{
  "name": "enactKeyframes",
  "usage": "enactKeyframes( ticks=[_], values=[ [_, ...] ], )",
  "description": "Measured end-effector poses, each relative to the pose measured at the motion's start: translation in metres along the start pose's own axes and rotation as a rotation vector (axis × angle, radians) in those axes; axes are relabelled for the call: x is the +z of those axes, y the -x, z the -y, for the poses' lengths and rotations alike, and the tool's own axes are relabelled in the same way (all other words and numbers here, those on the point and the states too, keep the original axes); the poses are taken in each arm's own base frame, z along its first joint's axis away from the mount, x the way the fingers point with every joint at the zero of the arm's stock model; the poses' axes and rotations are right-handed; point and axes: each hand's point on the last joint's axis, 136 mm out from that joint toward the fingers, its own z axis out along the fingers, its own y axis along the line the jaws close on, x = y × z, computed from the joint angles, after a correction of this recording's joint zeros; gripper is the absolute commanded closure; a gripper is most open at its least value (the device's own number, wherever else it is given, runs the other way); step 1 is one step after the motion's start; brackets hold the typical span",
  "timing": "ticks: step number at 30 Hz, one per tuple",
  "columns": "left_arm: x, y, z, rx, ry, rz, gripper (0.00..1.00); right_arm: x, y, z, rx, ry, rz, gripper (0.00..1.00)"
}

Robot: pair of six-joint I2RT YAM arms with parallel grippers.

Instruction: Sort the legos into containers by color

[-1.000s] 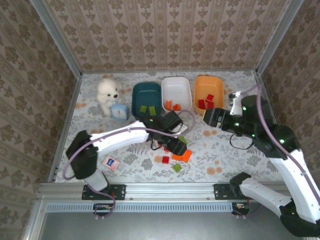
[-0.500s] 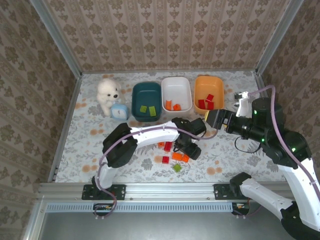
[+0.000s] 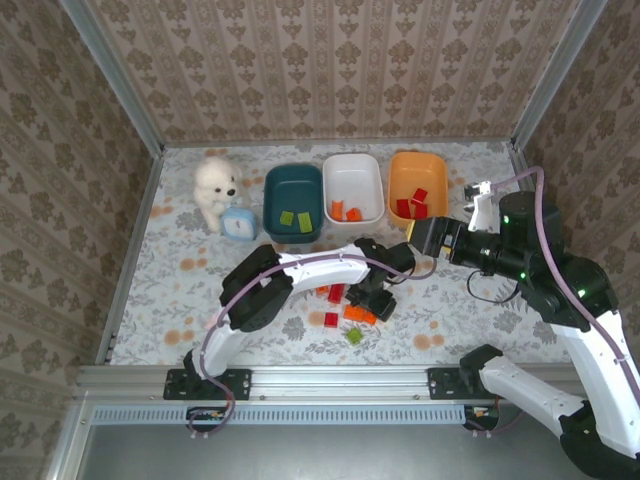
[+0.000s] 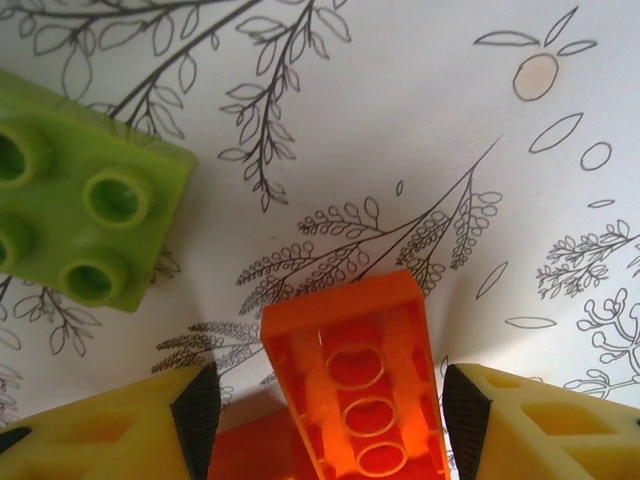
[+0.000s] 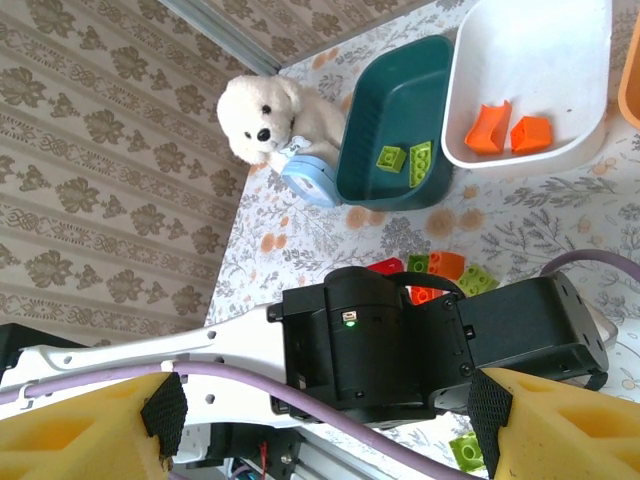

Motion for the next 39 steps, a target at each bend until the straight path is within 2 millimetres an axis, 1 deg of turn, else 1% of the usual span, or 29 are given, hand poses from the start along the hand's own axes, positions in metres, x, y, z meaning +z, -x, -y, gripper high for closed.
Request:
enactKeyframes(
  ticks=[7,12,15,16,18,20,24,26,30,33,34,36,38,39],
  values=[
    [-0.004,0.002,0.009,0.018,-0.003,0.004,0.44,0.001,0.001,0.002,0.005,-0.004,0.002,0.22],
    [-0.002,0.001,0.011,0.022,0.01,-0.016,0.49,0.003,0.001,0.003,0.01,-0.007,-0.002,0.22],
    [0.006,-0.001,0.006,0.02,0.039,-0.031,0.55,0.002,0.002,0.004,0.014,-0.007,0.0,0.22],
    [0.005,0.0,0.006,0.02,0.041,-0.03,0.58,0.002,0.002,0.004,0.015,-0.007,0.0,0.22],
    [0.005,0.0,0.005,0.021,0.05,-0.03,0.59,0.002,0.002,0.004,0.016,-0.004,-0.001,0.22],
    [0.005,0.001,0.003,0.02,0.059,-0.03,0.62,0.003,0.002,0.004,0.017,-0.005,0.0,0.22],
    [0.004,0.001,0.002,0.027,0.073,-0.026,0.66,0.003,0.003,0.005,0.021,-0.007,0.001,0.23],
    [0.003,0.002,0.001,0.029,0.086,-0.021,0.66,0.004,0.004,0.006,0.023,-0.009,0.002,0.23],
    [-0.002,0.009,-0.011,-0.002,0.104,-0.014,0.66,0.004,0.007,0.009,0.031,-0.02,0.01,0.23],
    [-0.022,0.03,-0.027,-0.06,0.09,0.032,0.66,0.002,0.016,0.008,0.038,-0.025,0.031,0.23],
    [-0.034,0.043,-0.034,-0.088,0.077,0.064,0.66,0.002,0.02,0.007,0.038,-0.024,0.041,0.23],
    [-0.062,0.068,-0.05,-0.139,0.047,0.142,0.66,0.001,0.03,0.002,0.036,-0.017,0.068,0.23],
    [-0.099,0.101,-0.071,-0.201,0.007,0.25,0.66,0.001,0.042,-0.002,0.031,-0.005,0.094,0.24],
    [-0.114,0.113,-0.081,-0.224,-0.006,0.293,0.66,0.003,0.046,-0.004,0.03,0.001,0.101,0.24]
  ],
)
